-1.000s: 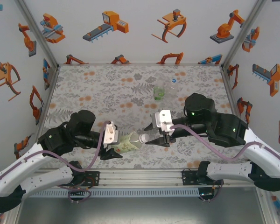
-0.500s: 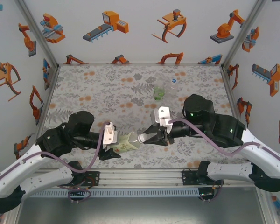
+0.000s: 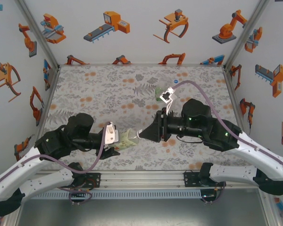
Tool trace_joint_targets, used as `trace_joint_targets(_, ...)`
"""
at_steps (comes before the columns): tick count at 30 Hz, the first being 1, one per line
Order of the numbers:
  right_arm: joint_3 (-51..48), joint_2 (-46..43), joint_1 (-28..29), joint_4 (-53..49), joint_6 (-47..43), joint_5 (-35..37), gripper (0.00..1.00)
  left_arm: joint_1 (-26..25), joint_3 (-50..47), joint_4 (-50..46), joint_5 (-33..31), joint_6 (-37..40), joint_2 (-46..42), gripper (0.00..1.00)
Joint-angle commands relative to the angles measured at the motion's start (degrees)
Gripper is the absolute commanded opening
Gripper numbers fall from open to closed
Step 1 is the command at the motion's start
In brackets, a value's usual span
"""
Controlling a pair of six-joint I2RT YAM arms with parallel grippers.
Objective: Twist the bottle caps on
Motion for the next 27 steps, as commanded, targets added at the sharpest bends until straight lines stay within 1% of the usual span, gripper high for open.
trace_joint_targets(1,-3.0,2.1,0.2,-6.0,29.6,4.4,0.0,-0.5,0.6,7.1,2.6,0.5,0.3,0.0)
trace_joint_targets(2,-4.0,1.9,0.2,-6.5,33.6,4.2,0.0,-0.5,0.8,7.1,2.6,0.7,0.7,0.0)
trace_joint_targets(4,-5.4,1.9,0.2,-4.2,35.3,3.2,0.05,-0.4,1.2,6.8,2.8,1.1,1.4,0.0)
trace_joint_targets(5,-5.2,2.2,0.3,-4.3,35.5,3.4,0.1,-0.5,1.3,6.6,2.9,1.2,1.7,0.0)
trace_joint_targets(6,-4.8,2.4,0.2,-4.4,35.1,3.7,0.12,-0.5,1.4,6.6,2.9,1.4,2.0,0.0)
trace_joint_targets(10,-2.8,2.8,0.3,-5.3,32.2,4.8,0.18,-0.5,1.6,6.5,3.6,1.6,3.1,0.0)
trace_joint_targets(11,-2.2,2.7,0.2,-5.6,31.0,5.3,0.22,-0.5,1.8,6.3,3.9,1.7,3.3,0.0)
trace_joint_targets(13,-1.0,2.5,0.3,-6.1,27.9,6.4,0.35,-0.4,1.5,6.0,3.8,1.8,3.3,0.0)
trace_joint_targets(17,0.1,0.4,0.1,-5.6,16.4,8.6,0.57,-0.6,1.5,3.9,3.8,3.2,3.3,0.0)
trace_joint_targets(20,1.9,-1.2,0.1,-5.0,6.1,9.1,0.66,-0.5,1.4,2.9,3.5,3.5,2.8,0.0)
trace_joint_targets(24,4.8,-2.3,0.2,-3.8,-9.4,6.3,0.67,-0.6,1.1,2.4,4.2,3.5,1.9,0.0)
trace_joint_targets(27,5.3,-2.8,0.2,-2.5,-22.3,1.9,0.67,-0.6,0.6,2.5,5.0,3.3,1.3,0.0)
